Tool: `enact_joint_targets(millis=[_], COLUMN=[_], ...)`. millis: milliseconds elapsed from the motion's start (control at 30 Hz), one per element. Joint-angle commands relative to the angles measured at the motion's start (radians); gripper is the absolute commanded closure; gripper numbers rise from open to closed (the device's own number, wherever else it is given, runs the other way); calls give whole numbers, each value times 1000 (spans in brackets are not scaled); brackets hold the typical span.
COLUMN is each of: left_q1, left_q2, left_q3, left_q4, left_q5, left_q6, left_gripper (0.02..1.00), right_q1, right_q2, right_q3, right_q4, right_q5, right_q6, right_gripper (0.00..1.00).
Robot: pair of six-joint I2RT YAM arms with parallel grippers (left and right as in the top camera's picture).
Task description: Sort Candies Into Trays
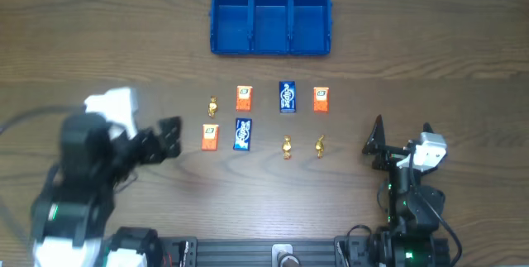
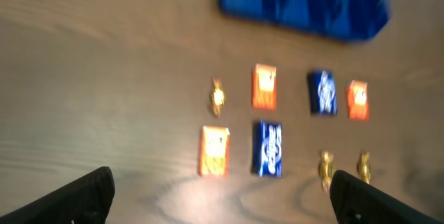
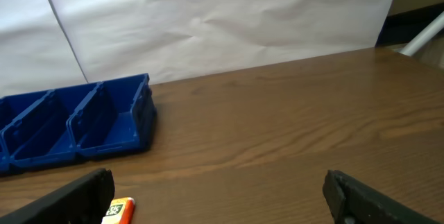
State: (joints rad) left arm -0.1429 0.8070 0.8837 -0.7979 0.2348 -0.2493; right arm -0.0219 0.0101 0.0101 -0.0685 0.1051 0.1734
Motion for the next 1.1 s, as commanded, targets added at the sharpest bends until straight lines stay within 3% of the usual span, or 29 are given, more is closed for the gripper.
enact_joint_targets(millis=[33,200,733,1000,1100], left_q1=[-145,-291,-329,-328,-329], left_q2=[256,488,870,925,931], left_q3=[12,12,12,12,12], left_q4=[-14,-9,180,216,225], left_q5=[-121,-248,-268,-271,-270], left_q6=[-151,-282,-297,-298,-298], left_gripper=[18,23,95,358,560], right_q1=[11,11,11,11,11], right_q2=[-7,-7,-7,-7,-7], right_q3=[-2,-2,-2,-2,-2], right_q4=[-4,-4,-4,-4,-4], right_q5=[6,6,6,6,6], right_q6=[-13,-13,-13,-13,-13], right_gripper=[3,3,3,3,3])
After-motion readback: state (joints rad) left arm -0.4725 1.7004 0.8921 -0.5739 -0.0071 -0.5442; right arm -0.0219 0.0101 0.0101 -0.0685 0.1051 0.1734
